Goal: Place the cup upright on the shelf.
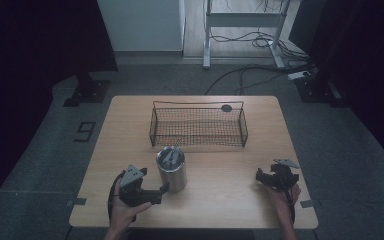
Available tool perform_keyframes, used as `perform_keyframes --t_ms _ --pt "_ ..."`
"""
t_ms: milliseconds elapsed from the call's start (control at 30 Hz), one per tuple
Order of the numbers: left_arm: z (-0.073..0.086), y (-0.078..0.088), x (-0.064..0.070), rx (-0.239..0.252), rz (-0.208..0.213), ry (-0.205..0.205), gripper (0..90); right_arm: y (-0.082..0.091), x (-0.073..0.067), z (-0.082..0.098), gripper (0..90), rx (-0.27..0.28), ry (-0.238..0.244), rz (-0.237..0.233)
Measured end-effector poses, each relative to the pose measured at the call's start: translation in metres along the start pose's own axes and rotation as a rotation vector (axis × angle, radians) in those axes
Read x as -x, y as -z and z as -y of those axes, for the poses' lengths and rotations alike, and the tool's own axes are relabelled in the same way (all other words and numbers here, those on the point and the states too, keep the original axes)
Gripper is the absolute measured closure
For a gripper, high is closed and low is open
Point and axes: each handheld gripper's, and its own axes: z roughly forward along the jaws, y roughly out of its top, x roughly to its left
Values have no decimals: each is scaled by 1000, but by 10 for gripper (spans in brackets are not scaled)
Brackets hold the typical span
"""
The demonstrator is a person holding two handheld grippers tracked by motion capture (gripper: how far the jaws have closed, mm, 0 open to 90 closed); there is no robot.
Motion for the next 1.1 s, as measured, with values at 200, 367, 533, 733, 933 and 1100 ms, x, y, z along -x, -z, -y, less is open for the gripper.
perform_keyframes --t_ms 200,367,533,733,933,1100 --pt "-1 -8 6 -6 4 -13 0 0 0 0 45 0 0 0" --pt "-1 -15 9 -26 7 -21 0 0 0 0 46 0 0 -1" --pt "-5 -21 13 -29 7 -28 0 0 0 0 49 1 0 0" --pt "-8 -29 15 -37 -27 -38 0 0 0 0 51 2 -2 0" --pt "-12 -40 14 -46 -61 -27 0 0 0 0 51 2 -2 0" --pt "-13 -50 11 -73 -70 -26 0 0 0 0 58 2 -2 1"
